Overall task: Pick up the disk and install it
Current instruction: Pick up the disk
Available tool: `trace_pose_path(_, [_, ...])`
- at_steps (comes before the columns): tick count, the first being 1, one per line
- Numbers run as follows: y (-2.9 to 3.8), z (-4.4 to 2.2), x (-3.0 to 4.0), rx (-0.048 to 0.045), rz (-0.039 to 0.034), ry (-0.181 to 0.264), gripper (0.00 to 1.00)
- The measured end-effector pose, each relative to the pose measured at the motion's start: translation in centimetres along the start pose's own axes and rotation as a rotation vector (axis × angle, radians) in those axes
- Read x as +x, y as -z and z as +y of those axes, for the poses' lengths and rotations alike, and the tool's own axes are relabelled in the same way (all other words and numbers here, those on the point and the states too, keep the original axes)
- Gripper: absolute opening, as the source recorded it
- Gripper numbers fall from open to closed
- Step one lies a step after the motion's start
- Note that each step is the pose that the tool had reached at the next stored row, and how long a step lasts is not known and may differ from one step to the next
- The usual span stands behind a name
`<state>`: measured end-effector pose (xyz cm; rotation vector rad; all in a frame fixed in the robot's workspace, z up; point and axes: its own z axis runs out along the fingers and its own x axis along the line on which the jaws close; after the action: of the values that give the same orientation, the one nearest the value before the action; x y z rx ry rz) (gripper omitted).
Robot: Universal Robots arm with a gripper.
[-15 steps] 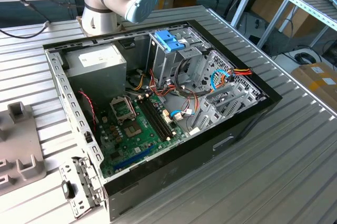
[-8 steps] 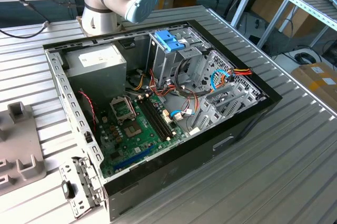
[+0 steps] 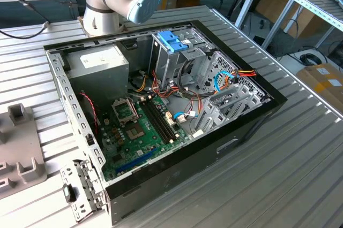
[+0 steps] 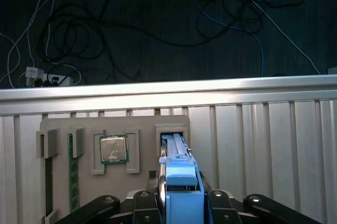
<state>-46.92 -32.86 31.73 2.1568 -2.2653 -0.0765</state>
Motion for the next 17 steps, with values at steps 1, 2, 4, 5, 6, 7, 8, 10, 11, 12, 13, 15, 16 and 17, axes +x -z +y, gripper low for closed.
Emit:
trace_pose_path(1, [0.05,0.0,0.0,0.0001,0.0,0.0,0.37])
trace_pose_path(2, [0.07,0.0,0.0,0.0001,0.0,0.0,0.37])
trace_pose_path(4, [0.14,0.01,0.0,0.0001,0.0,0.0,0.37])
trace_pose_path(5, [0.16,0.01,0.0,0.0001,0.0,0.0,0.37])
trace_pose_path(6, [0.19,0.01,0.0,0.0,-0.0001,0.0,0.37])
trace_pose_path(7, [0.22,0.01,0.0,0.0,0.0,0.0,0.37])
trace_pose_path(8, [0.26,0.01,-0.01,-0.0001,0.0,0.0,0.37])
trace_pose_path(10, [0.34,0.02,-0.01,-0.0001,0.0001,0.0,0.37])
trace_pose_path(11, [0.38,0.02,-0.01,-0.0001,0.0,0.0,0.37])
trace_pose_path(12, [0.45,0.02,-0.01,-0.0001,0.0,0.0,0.37])
trace_pose_path(13, [0.52,0.02,-0.01,0.0,0.0,0.0,0.37])
trace_pose_path(15, [0.66,0.03,-0.02,0.0,0.0,0.0,0.37])
trace_pose_path(16, [0.73,0.03,-0.02,-0.0001,0.0,0.0,0.37])
trace_pose_path(17, [0.77,0.03,-0.02,0.0,0.0,0.0,0.37])
